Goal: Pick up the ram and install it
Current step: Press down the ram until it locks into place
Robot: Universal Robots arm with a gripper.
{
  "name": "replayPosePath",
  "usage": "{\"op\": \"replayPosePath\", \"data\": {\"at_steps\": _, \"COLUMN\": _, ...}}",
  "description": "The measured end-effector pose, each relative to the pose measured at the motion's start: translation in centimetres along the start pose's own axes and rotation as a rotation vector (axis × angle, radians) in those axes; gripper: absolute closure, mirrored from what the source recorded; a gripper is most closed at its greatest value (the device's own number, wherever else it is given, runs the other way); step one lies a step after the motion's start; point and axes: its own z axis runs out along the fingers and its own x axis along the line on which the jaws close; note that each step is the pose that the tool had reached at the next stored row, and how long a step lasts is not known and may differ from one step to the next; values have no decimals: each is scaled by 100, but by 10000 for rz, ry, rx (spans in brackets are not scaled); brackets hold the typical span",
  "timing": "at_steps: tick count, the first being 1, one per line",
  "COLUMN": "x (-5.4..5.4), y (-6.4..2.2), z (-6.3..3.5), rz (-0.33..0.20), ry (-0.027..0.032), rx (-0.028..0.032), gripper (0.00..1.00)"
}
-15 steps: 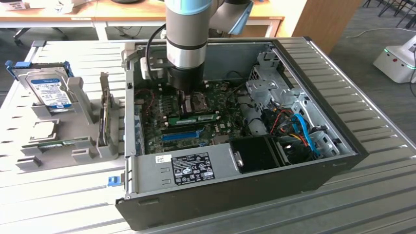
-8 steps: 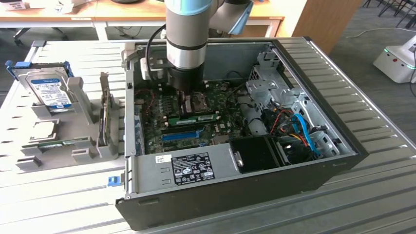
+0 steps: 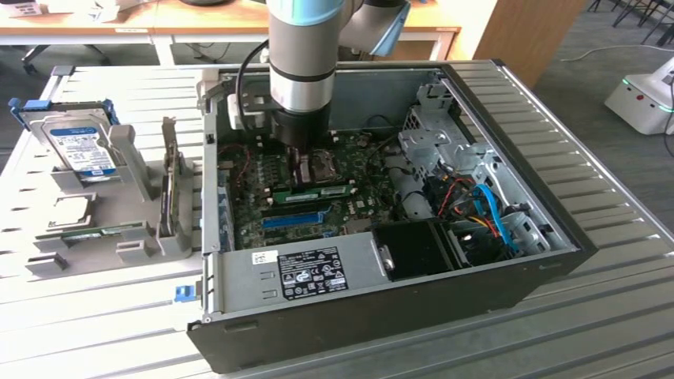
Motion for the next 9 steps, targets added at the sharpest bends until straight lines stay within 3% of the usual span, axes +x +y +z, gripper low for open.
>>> {"op": "replayPosePath", "data": {"at_steps": 9, "x": 0, "y": 0, "z": 5, "rz": 0, "ry": 1, "rx": 2, "gripper": 90}}
